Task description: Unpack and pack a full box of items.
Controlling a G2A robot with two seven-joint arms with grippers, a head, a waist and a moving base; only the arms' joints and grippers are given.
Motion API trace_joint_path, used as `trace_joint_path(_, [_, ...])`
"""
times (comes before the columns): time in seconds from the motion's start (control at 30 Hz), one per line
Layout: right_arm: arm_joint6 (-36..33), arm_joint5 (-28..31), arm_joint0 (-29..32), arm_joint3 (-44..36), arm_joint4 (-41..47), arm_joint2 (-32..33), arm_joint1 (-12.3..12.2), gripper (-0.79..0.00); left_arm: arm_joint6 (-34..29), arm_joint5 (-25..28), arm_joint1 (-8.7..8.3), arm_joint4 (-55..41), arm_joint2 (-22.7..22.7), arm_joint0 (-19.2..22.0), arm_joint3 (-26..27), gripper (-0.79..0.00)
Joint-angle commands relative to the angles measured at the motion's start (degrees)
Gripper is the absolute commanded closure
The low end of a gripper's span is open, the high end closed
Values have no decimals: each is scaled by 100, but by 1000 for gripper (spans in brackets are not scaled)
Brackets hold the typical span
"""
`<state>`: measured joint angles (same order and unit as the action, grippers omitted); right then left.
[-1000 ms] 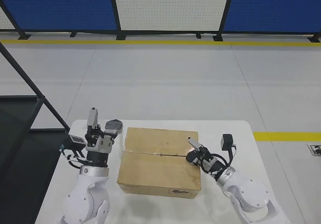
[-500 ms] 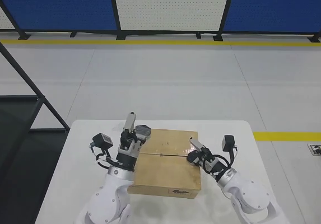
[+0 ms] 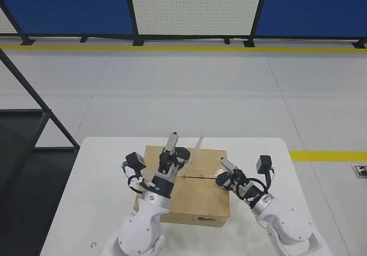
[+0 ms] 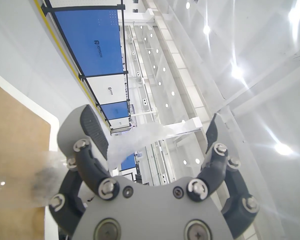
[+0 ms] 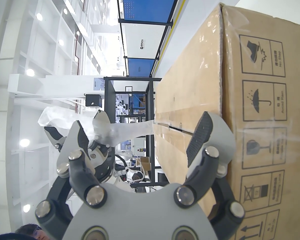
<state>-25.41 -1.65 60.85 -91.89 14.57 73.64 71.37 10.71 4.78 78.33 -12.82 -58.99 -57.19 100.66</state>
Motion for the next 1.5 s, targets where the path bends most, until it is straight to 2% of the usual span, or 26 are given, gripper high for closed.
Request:
trace_joint_path(0.0, [-3, 11, -5, 18, 7, 8, 1, -785, -20, -11, 22, 8, 30, 9, -35, -785])
trace_joint_path(0.27, [-15, 39, -17, 64, 37, 25, 6, -785, -80, -28, 110, 82, 115, 29, -130, -785])
trace_joint_path(0.47, [-26, 49, -39, 78, 50, 24, 12, -785, -97, 58, 138, 2, -76, -77, 116, -785])
trace_joint_path(0.6, [-72, 16, -73, 64, 25, 23, 11, -785, -166, 85, 91, -69, -585, -295, 490, -785])
trace_joint_path(0.73, [-169, -27, -135, 59, -2, 29, 7, -785, -495, -127, -16, -51, -1392, -644, 849, -785])
trace_joint_path(0.8, [-232, -50, -178, 75, -31, 24, 4, -785, -938, -389, -90, -61, -1863, -809, 970, -785])
trace_joint_path(0.97, [-341, -127, -305, 160, -74, 5, 2, -785, -2454, -1441, -281, -460, -3024, -1161, 1117, -785])
trace_joint_path(1.07, [-399, -174, -369, 201, -90, -11, 3, -785, -3195, -1954, -374, -458, -3423, -1226, 1036, -785])
trace_joint_path(1.17, [-448, -223, -421, 222, -126, -31, 2, -785, -3467, -2176, -418, -577, -3674, -1203, 940, -785])
trace_joint_path(1.47, [-454, -269, -423, 242, -159, -42, -1, -785, -3489, -2230, -421, -565, -3595, -1248, 908, -785])
